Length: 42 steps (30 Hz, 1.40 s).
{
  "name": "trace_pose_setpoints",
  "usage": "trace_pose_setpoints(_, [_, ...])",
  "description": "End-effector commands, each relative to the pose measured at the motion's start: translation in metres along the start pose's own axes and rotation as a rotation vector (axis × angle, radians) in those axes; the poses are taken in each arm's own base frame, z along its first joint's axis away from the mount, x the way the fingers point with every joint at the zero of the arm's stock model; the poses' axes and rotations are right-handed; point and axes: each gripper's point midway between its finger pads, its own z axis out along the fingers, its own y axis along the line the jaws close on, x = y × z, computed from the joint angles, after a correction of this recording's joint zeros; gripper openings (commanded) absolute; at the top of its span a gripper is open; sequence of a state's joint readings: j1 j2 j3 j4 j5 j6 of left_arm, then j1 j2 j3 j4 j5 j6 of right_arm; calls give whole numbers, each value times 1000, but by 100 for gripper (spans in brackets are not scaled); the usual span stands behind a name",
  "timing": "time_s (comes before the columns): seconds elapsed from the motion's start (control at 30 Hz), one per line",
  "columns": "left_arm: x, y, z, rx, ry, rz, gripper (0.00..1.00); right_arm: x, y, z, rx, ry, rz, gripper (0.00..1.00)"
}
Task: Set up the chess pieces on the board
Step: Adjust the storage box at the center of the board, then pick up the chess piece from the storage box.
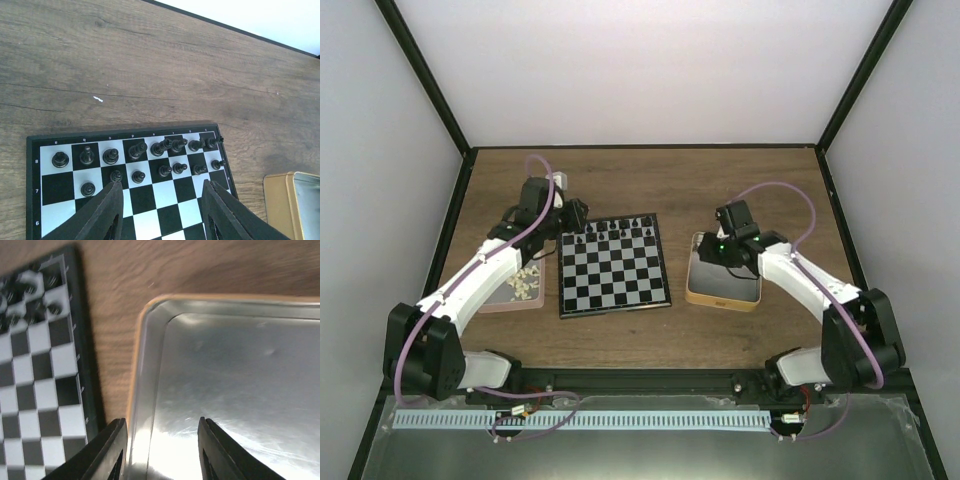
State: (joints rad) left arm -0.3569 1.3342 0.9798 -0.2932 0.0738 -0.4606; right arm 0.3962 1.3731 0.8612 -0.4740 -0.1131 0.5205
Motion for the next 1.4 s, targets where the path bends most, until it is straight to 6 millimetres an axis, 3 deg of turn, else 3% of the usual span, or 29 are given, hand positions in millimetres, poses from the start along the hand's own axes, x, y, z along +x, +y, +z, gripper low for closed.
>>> trace_pose_setpoints(0.0, [-5,-1,-5,10,-24,5,46,-30,-44,-22,252,-199,181,39])
trace_pose_setpoints(0.1, [-6,0,-10,1,-36,3,46,-31,-82,-30,395,-252,330,38])
trace_pose_setpoints(0.4, [-7,1,-16,-6,-52,2,46,-37,-136,-21,558,-252,386,35])
trace_pose_setpoints(0.77, [-6,2,-14,-6,-47,9,47,-34,-149,-7,624,-197,348,23])
trace_pose_setpoints(1.07, [-6,1,-12,-1,-45,9,47,-19,-152,-2,666,-154,332,29])
trace_pose_setpoints(1.37, [-6,1,-11,-3,-41,9,46,-12,-156,7,683,-131,334,26])
